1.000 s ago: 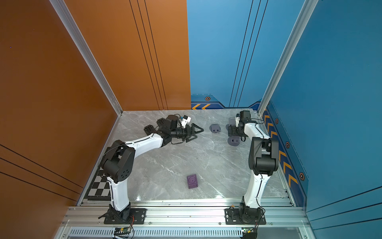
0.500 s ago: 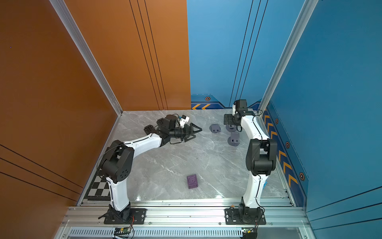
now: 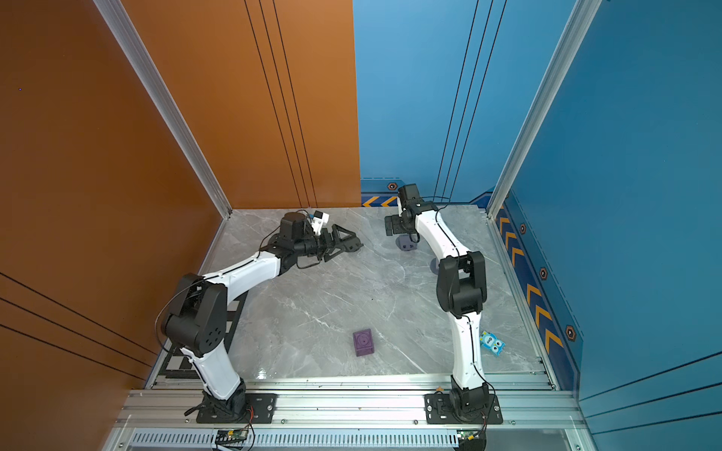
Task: Open the phone stand
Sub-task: Pick up the phone stand at the center of the board.
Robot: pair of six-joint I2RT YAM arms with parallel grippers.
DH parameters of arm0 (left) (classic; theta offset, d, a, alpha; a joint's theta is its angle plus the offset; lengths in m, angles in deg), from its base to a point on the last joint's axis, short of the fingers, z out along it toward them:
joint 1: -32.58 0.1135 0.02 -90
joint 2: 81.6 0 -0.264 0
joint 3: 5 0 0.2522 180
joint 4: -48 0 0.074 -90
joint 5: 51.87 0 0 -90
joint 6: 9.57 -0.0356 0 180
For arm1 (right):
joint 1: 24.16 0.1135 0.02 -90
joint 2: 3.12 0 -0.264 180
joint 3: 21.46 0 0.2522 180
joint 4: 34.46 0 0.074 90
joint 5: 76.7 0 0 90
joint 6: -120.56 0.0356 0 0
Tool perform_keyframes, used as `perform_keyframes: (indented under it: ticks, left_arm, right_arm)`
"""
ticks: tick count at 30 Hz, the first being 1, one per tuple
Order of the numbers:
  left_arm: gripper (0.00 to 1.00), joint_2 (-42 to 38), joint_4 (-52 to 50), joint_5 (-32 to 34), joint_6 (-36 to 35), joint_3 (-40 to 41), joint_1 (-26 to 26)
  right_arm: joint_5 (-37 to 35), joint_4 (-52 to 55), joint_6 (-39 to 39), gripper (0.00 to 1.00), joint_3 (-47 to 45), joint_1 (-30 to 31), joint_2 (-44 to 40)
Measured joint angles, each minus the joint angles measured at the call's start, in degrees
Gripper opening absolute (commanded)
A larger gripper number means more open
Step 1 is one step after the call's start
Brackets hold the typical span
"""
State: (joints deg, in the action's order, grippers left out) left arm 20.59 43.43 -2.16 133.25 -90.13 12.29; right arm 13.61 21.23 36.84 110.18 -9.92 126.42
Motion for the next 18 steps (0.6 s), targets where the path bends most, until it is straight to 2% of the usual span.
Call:
perform_keyframes:
  ticks: [6,18]
  left_arm:
    - [0.98,-0.50,-12.63,2.75,-6.97,-4.37,0.31]
    - [0.98,-0.37,-18.05,3.96,-8.94,-4.42,-0.37]
  right_arm:
    - [-2.25,3.10,1.14,1.00,5.27,0.46,7.23]
    - [-5.16,5.66,2.69,1.00,10.01,0.63,10.45]
